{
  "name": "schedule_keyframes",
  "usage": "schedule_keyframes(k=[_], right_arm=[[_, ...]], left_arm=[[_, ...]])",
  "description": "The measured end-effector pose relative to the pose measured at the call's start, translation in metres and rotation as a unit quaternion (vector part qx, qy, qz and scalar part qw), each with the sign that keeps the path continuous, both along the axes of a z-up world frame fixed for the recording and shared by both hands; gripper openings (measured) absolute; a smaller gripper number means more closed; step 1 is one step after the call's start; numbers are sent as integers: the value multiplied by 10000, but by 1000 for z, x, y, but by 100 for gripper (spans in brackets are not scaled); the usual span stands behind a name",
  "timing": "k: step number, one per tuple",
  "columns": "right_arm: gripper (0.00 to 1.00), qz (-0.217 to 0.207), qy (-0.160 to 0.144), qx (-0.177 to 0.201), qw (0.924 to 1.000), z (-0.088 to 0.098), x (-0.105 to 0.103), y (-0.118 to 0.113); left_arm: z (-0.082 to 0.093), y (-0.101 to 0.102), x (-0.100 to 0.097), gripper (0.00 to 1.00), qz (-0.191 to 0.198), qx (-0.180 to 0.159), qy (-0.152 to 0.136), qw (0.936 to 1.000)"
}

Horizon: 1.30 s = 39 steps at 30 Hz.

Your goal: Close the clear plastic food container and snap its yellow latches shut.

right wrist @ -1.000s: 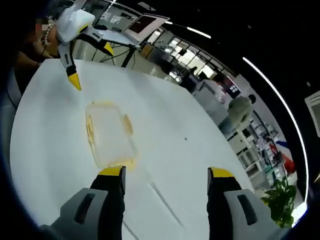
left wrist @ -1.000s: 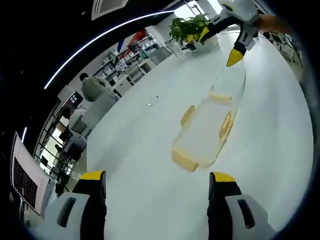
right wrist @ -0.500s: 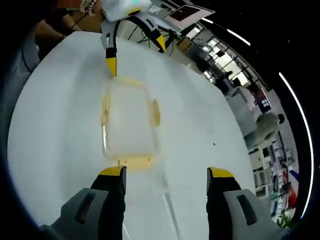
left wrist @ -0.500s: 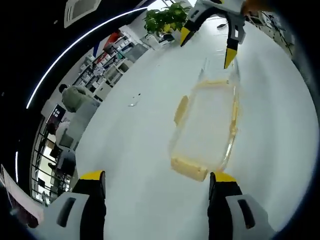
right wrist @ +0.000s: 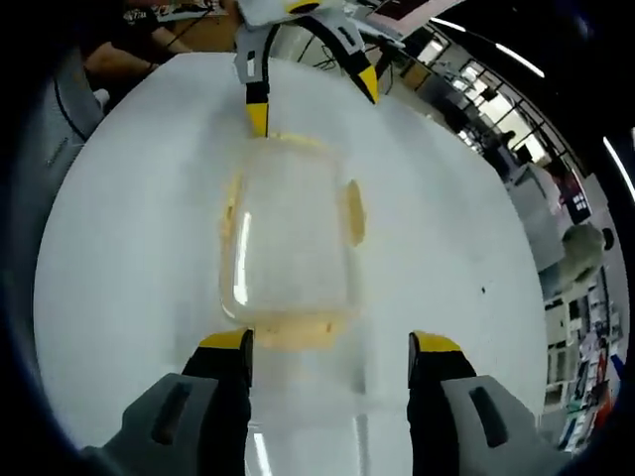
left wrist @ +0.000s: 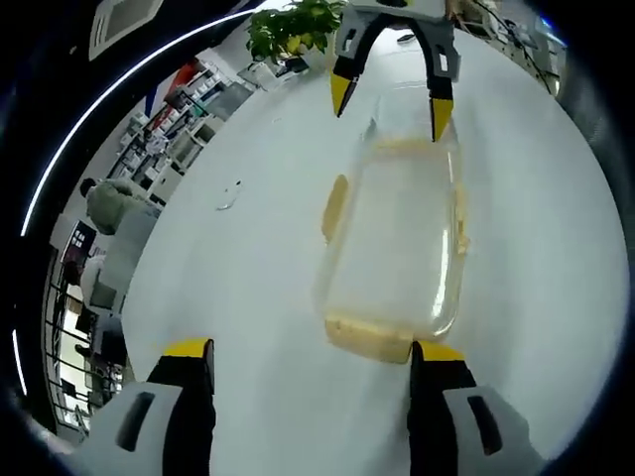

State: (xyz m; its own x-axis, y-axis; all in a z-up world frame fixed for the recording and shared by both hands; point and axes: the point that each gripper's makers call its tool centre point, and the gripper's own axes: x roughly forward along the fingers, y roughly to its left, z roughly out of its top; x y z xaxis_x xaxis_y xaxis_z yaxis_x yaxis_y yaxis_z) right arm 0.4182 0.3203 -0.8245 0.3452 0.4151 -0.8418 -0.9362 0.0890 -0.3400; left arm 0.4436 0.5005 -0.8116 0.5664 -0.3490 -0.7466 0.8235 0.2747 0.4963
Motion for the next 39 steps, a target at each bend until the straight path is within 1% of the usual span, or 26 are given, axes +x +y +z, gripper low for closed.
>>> schedule_keyframes(k=[1, 2, 4, 6, 7, 9, 10, 12, 13, 15, 16, 17, 18, 21, 24, 25, 26, 29, 32, 34, 35, 36, 37, 38, 39], right_arm=[[59, 8, 107, -55, 9999, -2, -1, 0], [57, 81, 323, -197, 9993, -7, -4, -2], [54, 198, 490, -419, 9977, -12, -7, -4], [55, 208, 582, -436, 9971, -14, -6, -1], [55, 223, 667, -445, 9965, -14, -6, 0], [55, 236, 908, -549, 9941, -18, -9, -1], [55, 242, 971, -562, 9934, -18, -10, -1], [56, 311, 1009, -582, 9927, -19, -9, 0], [55, 375, 1080, -587, 9917, -19, -11, 0], [52, 402, 1335, -568, 9886, -21, -16, -1], [51, 326, 1357, -568, 9886, -21, -14, -2], [51, 324, 1357, -564, 9886, -21, -13, -3], [50, 393, 1326, -598, 9886, -20, -13, -3], [43, 482, 1223, -795, 9881, -19, -9, -5], [42, 378, 1362, -958, 9853, -21, -11, -5], [38, 263, 1588, -1009, 9818, -22, -17, -8], [38, 334, 1520, -949, 9832, -22, -14, -5], [38, 350, 1593, -960, 9819, -22, -15, -6], [38, 342, 1647, -1018, 9805, -23, -15, -6], [38, 339, 1698, -1072, 9791, -23, -15, -7], [38, 332, 1717, -1083, 9786, -23, -15, -6], [38, 353, 1724, -1111, 9781, -23, -15, -7], [38, 346, 1731, -1131, 9778, -23, -15, -6], [38, 326, 1736, -1155, 9775, -23, -15, -6], [38, 306, 1742, -1183, 9771, -24, -14, -5]], left_arm=[[-1, -1, 1, 76, -58, 17, 49, 10000], [-3, -3, 0, 74, -142, 43, 152, 9998], [-5, -7, 2, 71, -214, 62, 282, 9994], [-7, -10, 2, 68, -289, 72, 400, 9988], [-8, -13, 3, 66, -324, 70, 441, 9985], [-11, -18, -1, 61, -583, 131, 604, 9964], [-11, -19, -1, 59, -589, 144, 596, 9964], [-11, -20, 2, 59, -569, 184, 621, 9963], [-11, -20, 3, 60, -572, 195, 628, 9962], [-12, -20, 2, 59, -600, 209, 706, 9955], [-13, -20, 1, 57, -622, 206, 753, 9950], [-15, -20, 0, 55, -668, 206, 833, 9941], [-15, -21, -1, 54, -680, 204, 854, 9938], [-15, -19, 1, 54, -700, 214, 885, 9934], [-16, -19, 2, 55, -718, 235, 969, 9924], [-17, -19, 2, 54, -736, 261, 1007, 9918], [-18, -20, -1, 53, -835, 290, 1056, 9905], [-18, -21, -1, 53, -969, 310, 1069, 9891], [-19, -22, -3, 51, -1103, 311, 1186, 9863], [-21, -22, -5, 47, -1112, 307, 1326, 9844], [-23, -22, -11, 44, -1162, 295, 1486, 9816], [-24, -23, -15, 39, -1210, 284, 1612, 9791], [-26, -22, -19, 36, -1221, 273, 1802, 9756], [-27, -20, -16, 35, -1113, 283, 1822, 9765], [-26, -21, -14, 35, -1139, 314, 1810, 9764]])
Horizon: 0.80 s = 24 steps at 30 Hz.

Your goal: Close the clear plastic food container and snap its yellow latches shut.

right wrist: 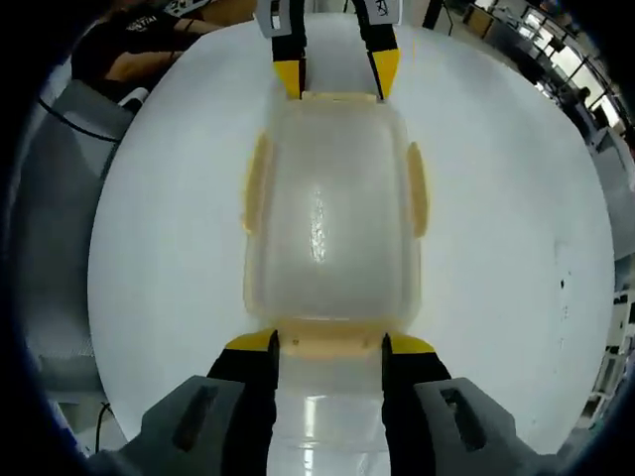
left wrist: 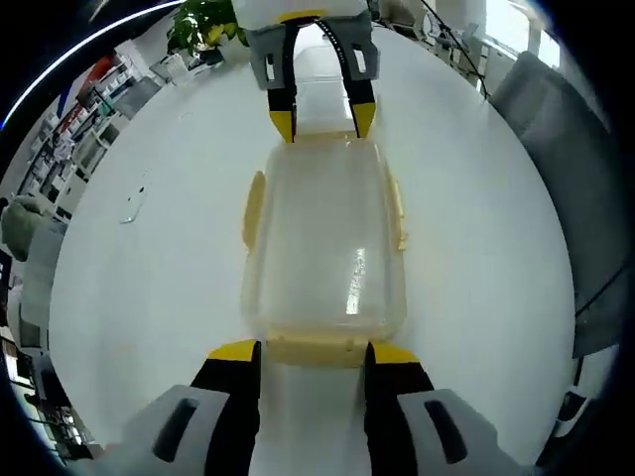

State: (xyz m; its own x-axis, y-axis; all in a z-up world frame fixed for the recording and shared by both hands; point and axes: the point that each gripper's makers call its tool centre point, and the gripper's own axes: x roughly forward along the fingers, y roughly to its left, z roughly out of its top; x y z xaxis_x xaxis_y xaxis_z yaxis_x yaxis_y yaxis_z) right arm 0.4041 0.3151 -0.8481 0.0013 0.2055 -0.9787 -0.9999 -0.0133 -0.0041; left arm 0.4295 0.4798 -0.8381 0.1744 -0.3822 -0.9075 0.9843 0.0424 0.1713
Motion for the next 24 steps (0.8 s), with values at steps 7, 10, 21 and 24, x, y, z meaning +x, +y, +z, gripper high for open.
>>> schedule_keyframes(k=[7, 10, 21, 24], right_arm=[[39, -35, 34, -113, 9999, 0, -1, 1], [39, 13, 49, -98, 9999, 0, -2, 1], [39, -13, 70, -186, 9998, -2, 2, 6], [39, -26, 69, -316, 9995, -3, 5, 6]], left_arm=[[-4, -2, -8, 33, -95, 262, 367, 9989], [-5, -2, -8, 34, -162, 307, 530, 9980], [-7, -3, -15, 35, -203, 576, 735, 9954], [-7, -3, -16, 36, -207, 682, 749, 9946]])
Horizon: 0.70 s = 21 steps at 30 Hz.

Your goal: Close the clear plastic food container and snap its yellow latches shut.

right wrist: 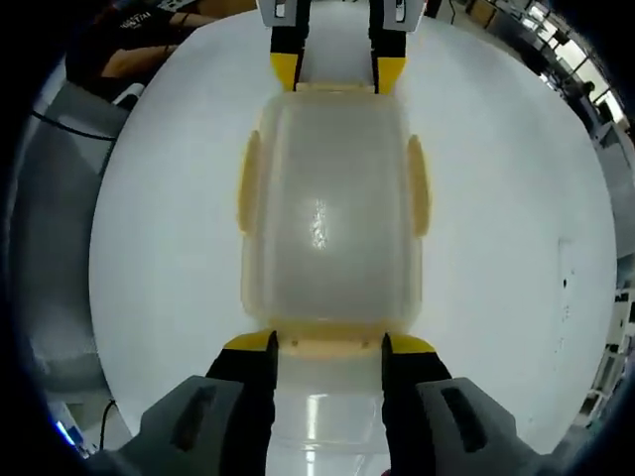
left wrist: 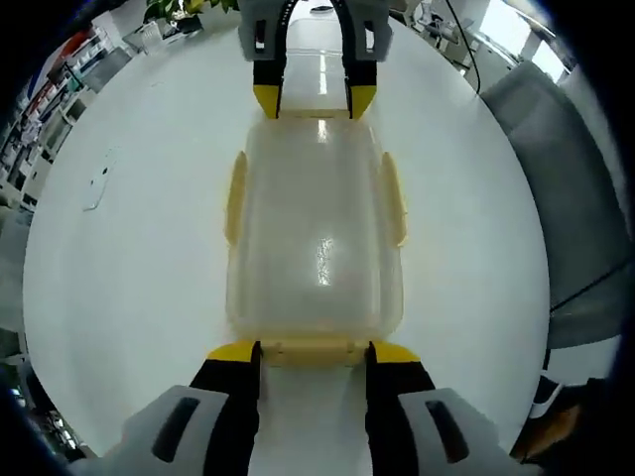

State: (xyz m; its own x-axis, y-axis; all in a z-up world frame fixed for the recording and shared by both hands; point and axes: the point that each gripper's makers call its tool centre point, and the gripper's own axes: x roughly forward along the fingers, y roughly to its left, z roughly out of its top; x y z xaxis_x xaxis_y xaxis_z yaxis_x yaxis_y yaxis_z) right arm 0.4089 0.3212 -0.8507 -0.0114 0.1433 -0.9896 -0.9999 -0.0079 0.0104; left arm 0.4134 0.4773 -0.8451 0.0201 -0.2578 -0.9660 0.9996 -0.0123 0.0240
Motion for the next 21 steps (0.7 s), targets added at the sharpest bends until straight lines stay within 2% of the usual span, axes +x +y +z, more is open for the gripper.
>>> schedule_keyframes(k=[6, 15, 21], right_arm=[[38, -93, 139, 271, 9995, 3, 1, -5], [37, -100, 4, 170, 9998, 2, 0, -4], [37, -145, -23, 221, 9996, 3, -2, -4]], left_arm=[[0, -1, -1, 36, 95, 270, -9, 9996], [-2, 0, 4, 34, -49, 744, 13, 9972], [-1, 2, 6, 34, 33, 557, 30, 9984]])
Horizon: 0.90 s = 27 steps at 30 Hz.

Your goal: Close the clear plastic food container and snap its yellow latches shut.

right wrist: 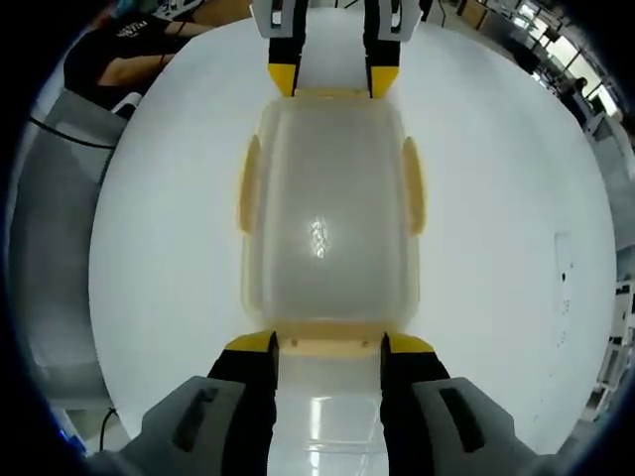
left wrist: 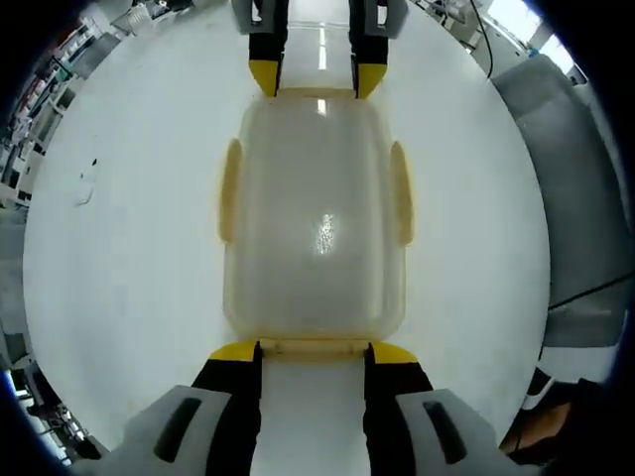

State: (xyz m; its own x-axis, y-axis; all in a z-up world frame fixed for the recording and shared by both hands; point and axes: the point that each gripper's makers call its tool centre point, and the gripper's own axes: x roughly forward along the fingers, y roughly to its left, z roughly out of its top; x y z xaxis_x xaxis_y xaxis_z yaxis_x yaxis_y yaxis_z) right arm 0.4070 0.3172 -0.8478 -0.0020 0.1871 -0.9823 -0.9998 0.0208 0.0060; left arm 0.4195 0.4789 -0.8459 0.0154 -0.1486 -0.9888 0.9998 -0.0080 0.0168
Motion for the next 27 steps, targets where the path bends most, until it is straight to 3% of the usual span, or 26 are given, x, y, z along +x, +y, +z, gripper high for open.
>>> schedule_keyframes(k=[4, 9, 15, 17, 21, 27], right_arm=[[37, 17, -12, -150, 9999, 0, -1, 1], [37, 1, -52, -74, 10000, 1, -3, -1], [37, 362, -483, -303, 9977, 4, -5, 2], [37, 310, -400, -233, 9984, 5, -7, 5], [37, 265, -363, 218, 9988, 17, -9, 22], [36, 406, -502, 545, 9964, 46, -8, 27]], left_arm=[[0, -1, 0, 34, -16, -53, -11, 10000], [0, 0, -1, 34, 32, -179, -29, 9998], [1, 2, -7, 34, 96, 31, 58, 9999], [2, 6, -13, 34, 218, 18, 225, 9995], [7, 22, -15, 33, 189, 175, 57, 9997], [41, 28, -19, 33, 370, 69, -57, 9993]])
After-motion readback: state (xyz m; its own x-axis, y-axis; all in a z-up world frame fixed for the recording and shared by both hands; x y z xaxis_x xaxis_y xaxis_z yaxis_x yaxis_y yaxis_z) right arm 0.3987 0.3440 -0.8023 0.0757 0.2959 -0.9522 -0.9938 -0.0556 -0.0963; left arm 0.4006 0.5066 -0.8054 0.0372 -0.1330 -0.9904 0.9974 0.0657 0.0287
